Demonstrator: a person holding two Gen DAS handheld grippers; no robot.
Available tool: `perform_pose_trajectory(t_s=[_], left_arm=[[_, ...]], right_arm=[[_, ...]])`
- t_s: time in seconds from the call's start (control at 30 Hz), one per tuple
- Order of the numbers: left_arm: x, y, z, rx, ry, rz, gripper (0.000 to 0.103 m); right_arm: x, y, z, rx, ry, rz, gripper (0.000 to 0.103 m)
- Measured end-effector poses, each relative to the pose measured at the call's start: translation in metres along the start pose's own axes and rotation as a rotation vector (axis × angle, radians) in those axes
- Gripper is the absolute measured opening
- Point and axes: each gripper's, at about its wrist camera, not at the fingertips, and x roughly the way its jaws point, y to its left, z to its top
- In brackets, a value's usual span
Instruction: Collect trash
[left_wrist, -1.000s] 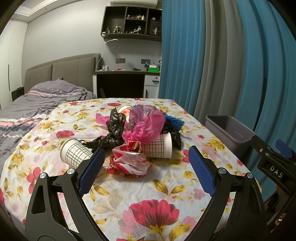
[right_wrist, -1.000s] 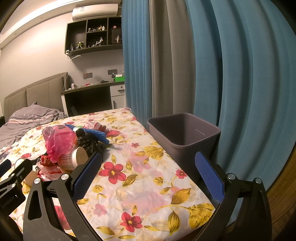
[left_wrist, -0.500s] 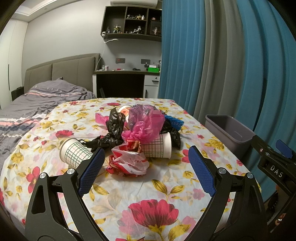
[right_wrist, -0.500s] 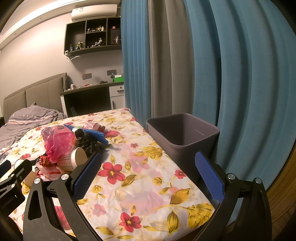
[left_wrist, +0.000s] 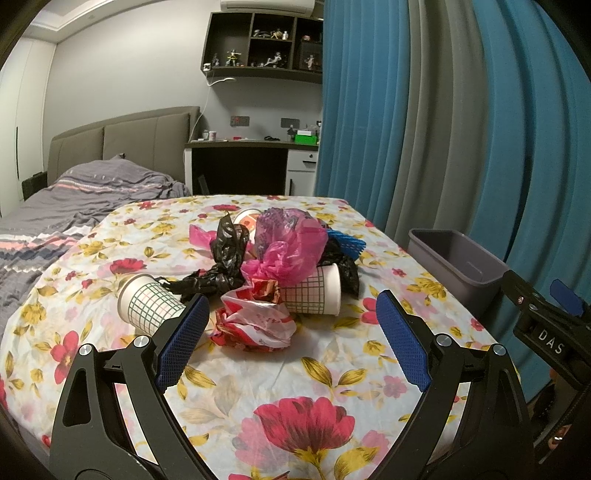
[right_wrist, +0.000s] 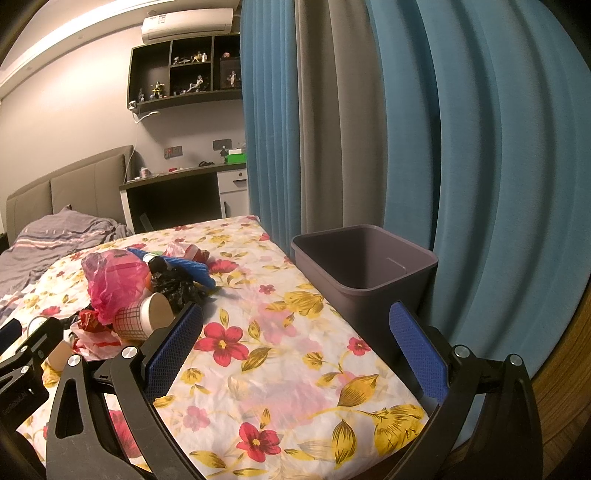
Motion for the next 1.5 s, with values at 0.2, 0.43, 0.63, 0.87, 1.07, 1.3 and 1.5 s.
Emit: perform_pose_trajectory(t_s=[0.2,0.43,0.63,0.87,1.07,1.3,1.5], left_arm=[[0.0001,-0.0001,0.0001,0.0,0.001,0.0,0.09],[0.0001,-0.0002,0.0001,0.0,0.0,0.001,0.09],[0.0,0.0,0.0001,-0.002,0.0,0.0,0.09],[0.0001,0.0,0.0001,-0.002,0.001,0.0,0.09],[0.0001,0.0,0.0001,-0.002,0.001,0.0,0.09],[0.0001,0.0001,0.0001,-0.003,0.001,-0.001,0.09],[0.0001,0.0001,0.0001,-0.002,0.001,0.0,0.09]], right_arm=[[-0.0001,-0.0011,-0.0005,0.0,0.0,0.0,0.098],[-0.0007,-0.0019,-0.0003,0.0,-0.001,0.0,0.098],[-0.0011,-0.002,-0.0004,0.001,0.0,0.001,0.098],[-0.0009,-0.002,-0.0008,0.001,0.0,0.001,0.098],[-0.001,-0.0024,-0.0008,-0.001,-0.002,-0.001,0.098],[-0.0012,-0.0037,-0.0003,0.001,-0.002,0.001,0.098],[-0.0012,-0.0033,-0.0007,0.001,-0.002,0.0,0.098]])
